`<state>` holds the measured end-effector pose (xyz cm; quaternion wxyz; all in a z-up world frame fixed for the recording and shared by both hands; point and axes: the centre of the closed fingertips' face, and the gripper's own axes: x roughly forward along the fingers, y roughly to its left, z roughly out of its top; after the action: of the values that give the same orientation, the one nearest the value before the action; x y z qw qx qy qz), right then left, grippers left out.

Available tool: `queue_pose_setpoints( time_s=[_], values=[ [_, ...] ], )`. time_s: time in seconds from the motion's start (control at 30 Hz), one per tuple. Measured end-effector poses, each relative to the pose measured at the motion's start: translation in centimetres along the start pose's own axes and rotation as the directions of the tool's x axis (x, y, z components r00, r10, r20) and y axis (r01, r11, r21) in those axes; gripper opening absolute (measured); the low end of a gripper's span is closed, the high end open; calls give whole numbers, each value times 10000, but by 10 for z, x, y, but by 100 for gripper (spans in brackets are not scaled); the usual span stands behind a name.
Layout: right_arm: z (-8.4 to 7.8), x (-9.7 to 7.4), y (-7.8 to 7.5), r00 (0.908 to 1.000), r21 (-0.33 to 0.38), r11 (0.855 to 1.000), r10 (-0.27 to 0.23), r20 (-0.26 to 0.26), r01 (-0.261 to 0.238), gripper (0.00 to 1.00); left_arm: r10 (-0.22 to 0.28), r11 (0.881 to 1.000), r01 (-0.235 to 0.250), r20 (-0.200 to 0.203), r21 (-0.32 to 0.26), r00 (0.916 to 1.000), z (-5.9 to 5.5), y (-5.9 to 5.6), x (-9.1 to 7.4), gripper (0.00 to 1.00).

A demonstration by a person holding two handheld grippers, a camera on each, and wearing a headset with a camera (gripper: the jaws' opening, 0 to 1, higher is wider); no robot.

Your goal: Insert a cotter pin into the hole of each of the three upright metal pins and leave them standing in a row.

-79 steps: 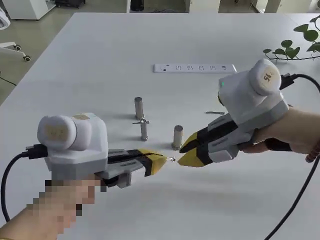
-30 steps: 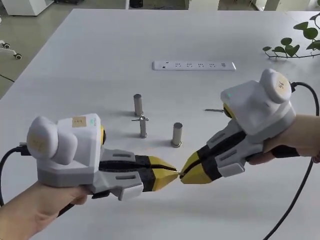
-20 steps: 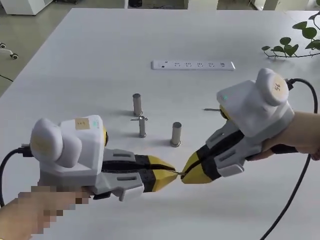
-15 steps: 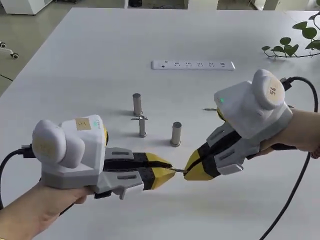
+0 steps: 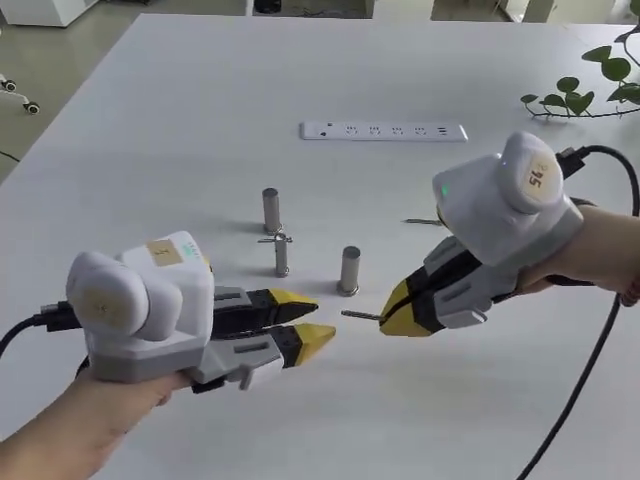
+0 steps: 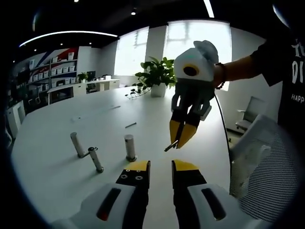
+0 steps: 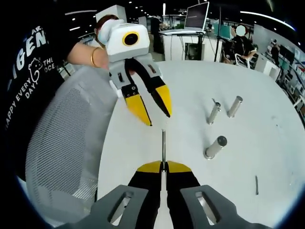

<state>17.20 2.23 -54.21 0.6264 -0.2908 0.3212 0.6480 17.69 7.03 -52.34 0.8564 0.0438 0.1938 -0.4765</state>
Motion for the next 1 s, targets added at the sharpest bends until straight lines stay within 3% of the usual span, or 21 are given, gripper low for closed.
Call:
queue_pose_setpoints(
  time_s=[0.13, 0.3, 0.5, 1.0],
  values=[
    [-6, -1, -14, 9991, 99, 9993, -353, -253, 356, 0, 646, 9979, -647, -45, -23, 9979, 0, 15, 7, 17],
    [-15, -2, -32, 9960, 228, 9972, -692, -557, 705, 0, 1055, 9944, -1056, -63, -73, 9944, 0, 25, 17, 19],
    [-20, -3, -42, 9925, 182, 9954, -925, -800, 942, 0, 1663, 9858, -1668, -238, -205, 9858, -5, 37, 26, 23],
    [-37, -3, -69, 9837, 511, 9902, -1223, -1322, 1299, 0, 2112, 9736, -2146, -490, -779, 9762, -14, 55, 61, 23]
  ],
)
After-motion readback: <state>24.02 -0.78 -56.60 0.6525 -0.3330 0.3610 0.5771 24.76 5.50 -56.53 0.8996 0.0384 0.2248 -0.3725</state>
